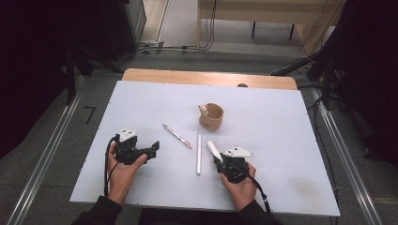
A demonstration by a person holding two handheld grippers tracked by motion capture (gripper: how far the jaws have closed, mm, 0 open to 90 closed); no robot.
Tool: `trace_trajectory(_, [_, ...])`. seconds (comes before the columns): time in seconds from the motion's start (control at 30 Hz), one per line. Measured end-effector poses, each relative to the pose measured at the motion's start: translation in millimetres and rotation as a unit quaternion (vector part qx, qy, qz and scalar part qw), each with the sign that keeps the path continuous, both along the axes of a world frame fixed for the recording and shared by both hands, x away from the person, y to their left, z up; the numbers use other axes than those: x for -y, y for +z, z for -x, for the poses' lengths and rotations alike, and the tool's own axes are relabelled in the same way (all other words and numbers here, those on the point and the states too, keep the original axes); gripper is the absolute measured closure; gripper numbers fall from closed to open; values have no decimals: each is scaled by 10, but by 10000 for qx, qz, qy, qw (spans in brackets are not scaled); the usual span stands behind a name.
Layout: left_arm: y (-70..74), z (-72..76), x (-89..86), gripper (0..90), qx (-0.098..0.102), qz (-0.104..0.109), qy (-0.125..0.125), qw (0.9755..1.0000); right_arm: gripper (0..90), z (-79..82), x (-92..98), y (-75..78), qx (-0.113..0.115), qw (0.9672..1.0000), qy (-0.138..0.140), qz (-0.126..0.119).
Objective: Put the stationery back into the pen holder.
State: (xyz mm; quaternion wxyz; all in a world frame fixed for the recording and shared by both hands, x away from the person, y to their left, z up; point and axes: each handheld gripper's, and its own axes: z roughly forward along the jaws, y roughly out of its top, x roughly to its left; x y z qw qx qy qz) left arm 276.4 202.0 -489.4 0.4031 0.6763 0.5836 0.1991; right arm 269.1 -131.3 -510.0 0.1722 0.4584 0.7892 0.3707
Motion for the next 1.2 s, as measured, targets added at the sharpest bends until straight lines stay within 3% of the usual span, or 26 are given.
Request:
trace_trajectory(0.5, [71,-105,392,95,11,-2,-479,9989,693,-8,58,132,233,9995,99,-182])
trace_trajectory(0.87, [124,-191,578,96,25,257,-639,9976,693,-16,47,192,361,9989,199,-223])
trace_trajectory(1.2, [150,-242,771,116,-7,282,-865,9959,693,-17,9,243,464,9980,315,-306])
